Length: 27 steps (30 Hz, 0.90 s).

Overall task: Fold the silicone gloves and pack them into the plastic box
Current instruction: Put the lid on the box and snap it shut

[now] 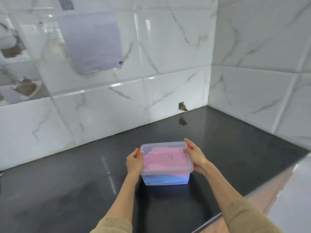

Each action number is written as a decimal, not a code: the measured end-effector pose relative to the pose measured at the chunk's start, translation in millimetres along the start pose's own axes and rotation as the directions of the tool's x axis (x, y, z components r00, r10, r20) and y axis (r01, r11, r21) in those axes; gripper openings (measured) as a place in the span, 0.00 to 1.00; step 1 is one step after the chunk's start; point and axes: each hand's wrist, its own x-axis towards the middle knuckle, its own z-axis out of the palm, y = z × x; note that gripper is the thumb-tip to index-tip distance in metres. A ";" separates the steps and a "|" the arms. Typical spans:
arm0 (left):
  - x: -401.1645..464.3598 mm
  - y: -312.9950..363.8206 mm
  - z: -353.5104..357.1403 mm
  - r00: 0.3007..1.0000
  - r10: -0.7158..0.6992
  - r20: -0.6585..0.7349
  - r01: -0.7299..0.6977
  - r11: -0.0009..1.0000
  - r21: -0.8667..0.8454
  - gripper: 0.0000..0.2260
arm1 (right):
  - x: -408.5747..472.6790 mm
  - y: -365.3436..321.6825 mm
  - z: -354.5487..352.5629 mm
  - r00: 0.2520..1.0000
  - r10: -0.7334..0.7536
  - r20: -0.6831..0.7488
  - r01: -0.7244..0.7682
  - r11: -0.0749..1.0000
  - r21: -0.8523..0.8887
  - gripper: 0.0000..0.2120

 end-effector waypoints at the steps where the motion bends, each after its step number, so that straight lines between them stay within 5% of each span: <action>1: 1.7 1.9 9.8 1.000 0.017 0.021 -0.017 1.000 0.021 0.19 | -2.2 -1.8 -8.0 0.999 -0.018 -0.028 0.018 1.000 -0.001 0.27; 16: 31.6 38.8 115.0 0.959 0.148 0.242 -0.237 0.886 0.398 0.15 | -38.4 -4.5 -42.0 0.827 -0.303 -0.473 0.068 0.890 -0.451 0.25; 23: 26.1 47.6 147.2 0.956 0.197 0.217 -0.282 0.818 0.502 0.17 | -41.3 -2.1 -29.3 0.650 -0.416 -0.636 -0.337 0.593 -0.731 0.26; 27: 31.3 47.3 151.9 0.912 0.288 0.291 -0.401 0.771 0.495 0.17 | -40.6 -5.7 -23.8 0.639 -0.480 -0.601 -0.438 0.415 -0.797 0.28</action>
